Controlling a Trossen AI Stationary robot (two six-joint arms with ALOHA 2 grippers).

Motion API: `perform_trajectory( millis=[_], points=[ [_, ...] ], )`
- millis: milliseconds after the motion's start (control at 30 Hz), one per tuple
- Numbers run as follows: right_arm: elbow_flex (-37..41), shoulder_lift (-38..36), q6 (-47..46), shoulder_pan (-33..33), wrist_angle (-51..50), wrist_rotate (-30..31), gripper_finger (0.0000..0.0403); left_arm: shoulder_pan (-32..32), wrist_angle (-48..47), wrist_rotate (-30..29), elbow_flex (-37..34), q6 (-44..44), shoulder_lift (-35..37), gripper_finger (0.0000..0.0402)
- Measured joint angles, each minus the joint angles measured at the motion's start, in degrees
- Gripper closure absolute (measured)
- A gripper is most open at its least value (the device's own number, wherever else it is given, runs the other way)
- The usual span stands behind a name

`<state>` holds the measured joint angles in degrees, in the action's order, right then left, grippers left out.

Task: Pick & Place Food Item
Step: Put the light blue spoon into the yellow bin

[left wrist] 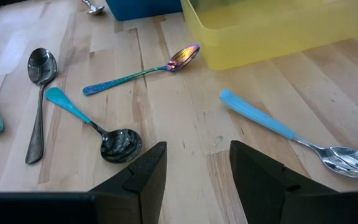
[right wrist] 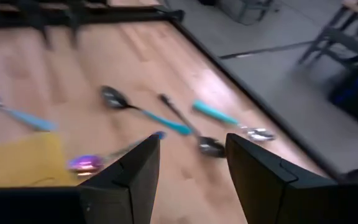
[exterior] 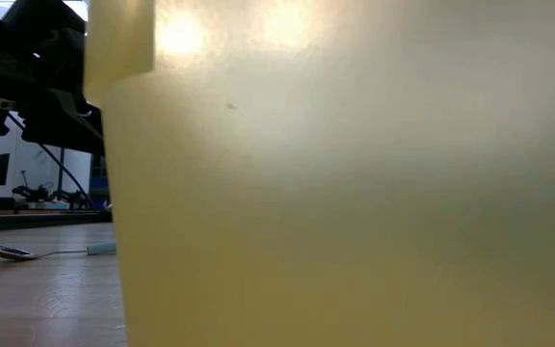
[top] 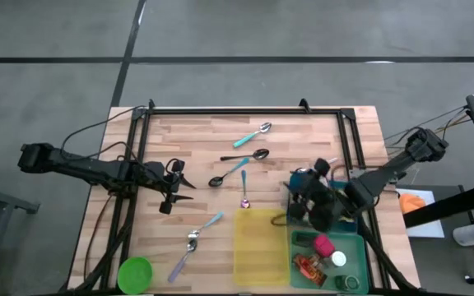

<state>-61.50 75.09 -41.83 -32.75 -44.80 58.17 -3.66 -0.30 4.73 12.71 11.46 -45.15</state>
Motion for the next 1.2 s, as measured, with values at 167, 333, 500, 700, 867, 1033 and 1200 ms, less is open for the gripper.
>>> perform_trajectory(
  millis=[167, 333, 500, 700, 867, 1033, 1200],
  points=[
    [0.1, -0.5, 11.5, 9.9, 0.4, -4.6, 0.0221, 0.0, 0.0, 0.0, 0.0, 0.0, 0.0, 0.0228],
    [0.1, 0.0, 22.7, 21.2, 5.3, -15.6, 0.0221, 0.0, 0.0, 0.0, 0.0, 0.0, 0.0, 0.0228],
    [0.1, 0.0, 36.5, 30.9, 14.1, -26.7, 0.0221, 0.0, 0.0, 0.0, 0.0, 0.0, 0.0, 0.0228],
    [0.1, 0.8, 54.7, 39.9, 20.4, -37.7, 0.0221, 0.0, 0.0, 0.0, 0.0, 0.0, 0.0, 0.0228],
    [0.0, 3.7, 58.6, 46.0, 21.7, -45.1, 0.0221, 0.0, 0.0, 0.0, 0.0, 0.0, 0.0, 0.0228],
    [0.0, 7.5, 60.3, 53.0, 24.2, -52.5, 0.0221, 0.0, 0.0, 0.0, 0.0, 0.0, 0.0, 0.0228],
    [-0.1, 12.7, 62.0, 58.7, 28.4, -60.8, 0.0221, 0.0, 0.0, 0.0, 0.0, 0.0, 0.0, 0.0228]
  ],
)
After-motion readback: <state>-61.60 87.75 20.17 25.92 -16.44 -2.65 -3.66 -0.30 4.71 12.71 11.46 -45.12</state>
